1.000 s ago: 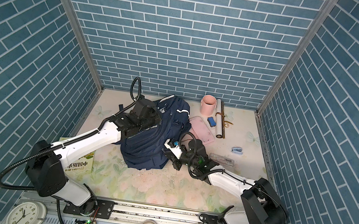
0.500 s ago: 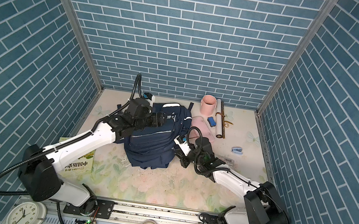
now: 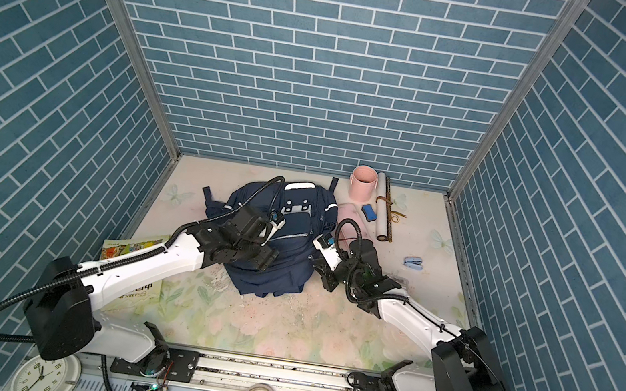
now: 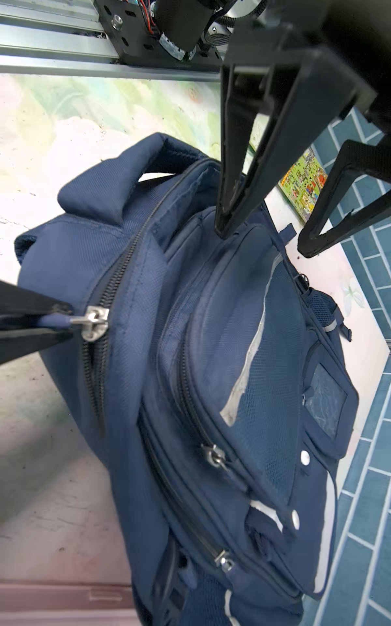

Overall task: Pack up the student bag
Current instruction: 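Lower the backpack flat with the left gripper while the right pulls the zipper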

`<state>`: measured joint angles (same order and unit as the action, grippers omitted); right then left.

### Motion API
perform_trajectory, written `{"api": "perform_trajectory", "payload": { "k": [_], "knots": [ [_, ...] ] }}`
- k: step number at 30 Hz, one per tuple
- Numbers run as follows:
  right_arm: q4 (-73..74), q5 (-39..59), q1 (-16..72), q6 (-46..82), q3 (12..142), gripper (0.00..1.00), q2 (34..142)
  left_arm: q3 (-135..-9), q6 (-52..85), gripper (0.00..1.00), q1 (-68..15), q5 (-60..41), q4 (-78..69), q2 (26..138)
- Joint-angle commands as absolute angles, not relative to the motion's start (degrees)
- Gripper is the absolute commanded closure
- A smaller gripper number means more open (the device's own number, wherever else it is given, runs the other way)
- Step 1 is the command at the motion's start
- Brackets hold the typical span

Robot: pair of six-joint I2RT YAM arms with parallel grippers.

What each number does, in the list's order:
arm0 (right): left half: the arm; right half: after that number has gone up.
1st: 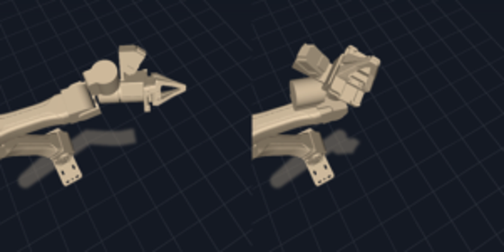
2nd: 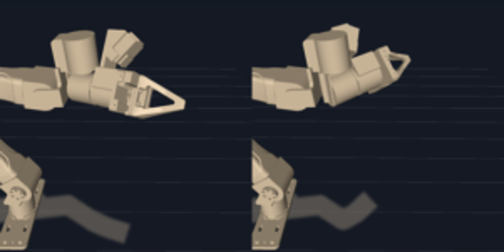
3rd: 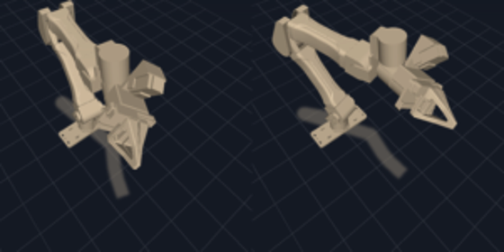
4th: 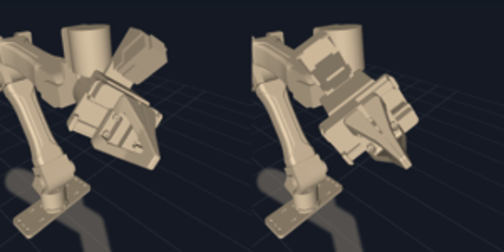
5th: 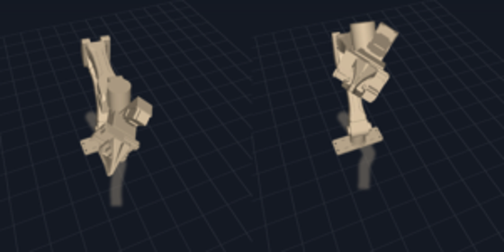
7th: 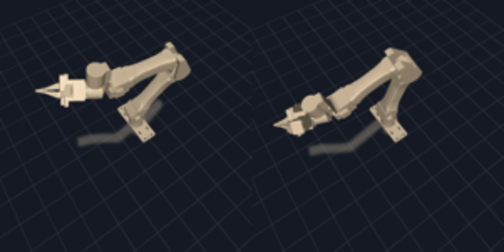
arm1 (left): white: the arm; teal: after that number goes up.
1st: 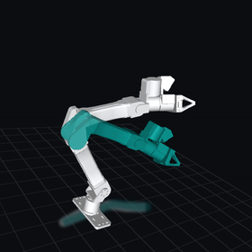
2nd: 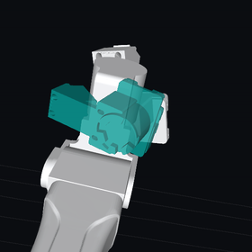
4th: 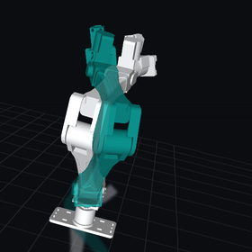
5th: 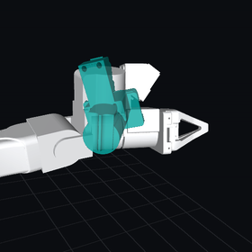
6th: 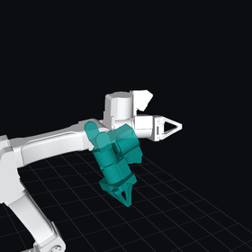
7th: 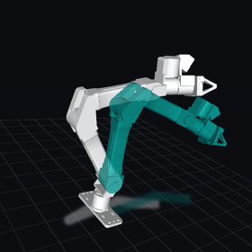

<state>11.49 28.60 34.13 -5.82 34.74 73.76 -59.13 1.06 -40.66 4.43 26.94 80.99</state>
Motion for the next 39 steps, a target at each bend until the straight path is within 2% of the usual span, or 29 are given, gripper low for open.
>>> {"api": "perform_trajectory", "payload": {
  "k": [1,12,15,17,20,23,25,27,30,32,39],
  "knots": [
    [13.06,30.30,33.93,-6.99,35.23,1.00,71.75,-58.64,-2.43,0.20,-40.87,6.63,25.60,83.42],
    [12.71,30.86,33.93,-7.03,34.75,1.00,72.49,-60.08,-5.09,0.20,-41.72,6.54,22.78,91.85],
    [12.66,30.67,33.88,-7.23,34.60,1.00,72.49,-58.97,-7.20,0.19,-42.77,8.99,22.53,92.75],
    [12.82,30.61,33.92,-7.21,34.39,1.00,72.56,-57.95,-8.66,0.13,-43.24,10.47,20.98,93.27],
    [13.10,30.85,33.91,-7.21,34.10,1.00,72.77,-58.30,-9.16,0.15,-43.58,12.50,19.25,95.38],
    [13.01,31.01,33.92,-7.29,34.08,1.00,73.29,-59.95,-8.44,0.30,-43.56,13.91,18.93,98.19],
    [13.04,31.03,33.88,-7.38,34.02,1.00,73.55,-60.37,-8.25,0.46,-43.58,14.46,18.73,99.32],
    [12.99,30.86,33.93,-7.38,33.98,1.00,73.65,-60.95,-7.28,0.71,-43.55,16.83,19.12,100.24],
    [13.52,30.41,33.92,-7.41,33.69,1.00,73.99,-61.19,-6.45,0.91,-43.46,17.67,19.57,100.00],
    [13.80,30.04,33.91,-7.25,33.73,1.00,74.39,-61.04,-5.74,0.99,-43.47,17.06,19.64,99.00],
    [13.56,28.56,33.93,-7.54,35.07,1.00,75.31,-64.10,-2.19,1.00,-42.49,14.37,22.22,94.68]
  ]
}}
